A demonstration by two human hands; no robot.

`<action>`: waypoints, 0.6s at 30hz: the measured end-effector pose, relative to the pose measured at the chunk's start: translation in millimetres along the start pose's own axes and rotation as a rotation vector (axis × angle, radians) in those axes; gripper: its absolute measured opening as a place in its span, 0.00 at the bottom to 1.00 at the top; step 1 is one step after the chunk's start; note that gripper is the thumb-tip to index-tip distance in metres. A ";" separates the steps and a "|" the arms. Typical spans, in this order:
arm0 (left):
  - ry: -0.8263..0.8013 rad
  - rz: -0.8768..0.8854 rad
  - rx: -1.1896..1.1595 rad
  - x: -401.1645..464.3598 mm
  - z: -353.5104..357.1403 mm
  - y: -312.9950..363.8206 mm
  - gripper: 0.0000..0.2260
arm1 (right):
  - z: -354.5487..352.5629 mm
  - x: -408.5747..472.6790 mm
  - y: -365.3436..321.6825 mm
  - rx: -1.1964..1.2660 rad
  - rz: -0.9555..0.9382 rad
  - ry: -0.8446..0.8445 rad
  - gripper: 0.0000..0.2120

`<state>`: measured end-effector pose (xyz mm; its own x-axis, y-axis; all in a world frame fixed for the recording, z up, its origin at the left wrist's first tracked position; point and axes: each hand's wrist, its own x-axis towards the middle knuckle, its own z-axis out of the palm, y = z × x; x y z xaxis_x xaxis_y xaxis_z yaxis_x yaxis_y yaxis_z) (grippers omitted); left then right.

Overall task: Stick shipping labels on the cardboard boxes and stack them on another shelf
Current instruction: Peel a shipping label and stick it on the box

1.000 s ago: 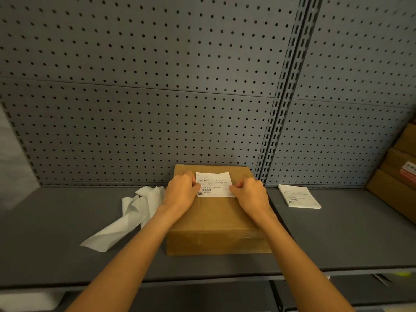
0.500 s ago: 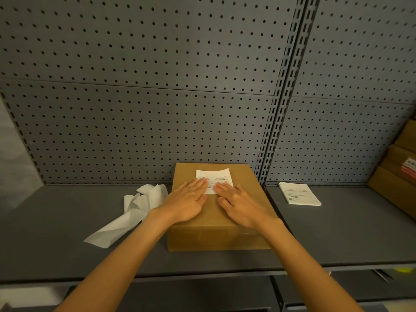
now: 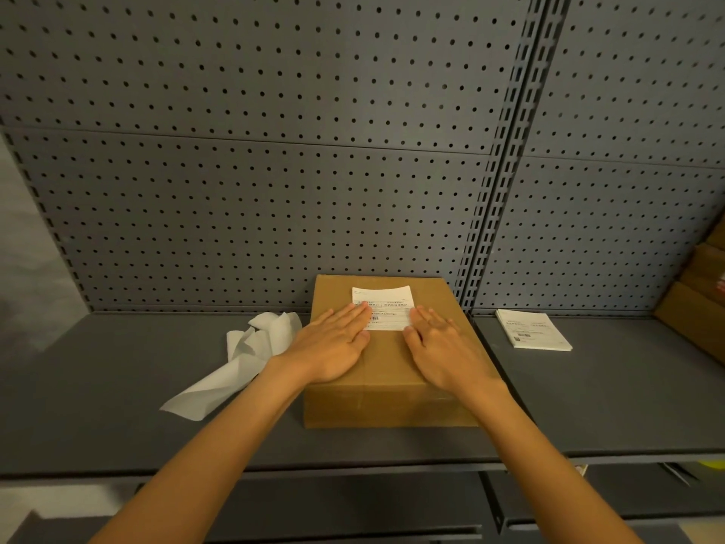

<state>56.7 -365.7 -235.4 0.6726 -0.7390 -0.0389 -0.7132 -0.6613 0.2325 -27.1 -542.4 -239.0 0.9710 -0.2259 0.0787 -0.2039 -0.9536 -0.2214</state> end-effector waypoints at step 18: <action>0.131 -0.090 0.007 41.3 -21.1 3.7 0.23 | -22.3 43.4 -8.5 0.009 -0.184 -0.016 0.24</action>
<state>86.0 -396.0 -215.6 0.7538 -0.6536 0.0677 -0.6496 -0.7257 0.2267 14.0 -548.5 -212.0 0.9936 -0.0448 0.1036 -0.0218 -0.9768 -0.2132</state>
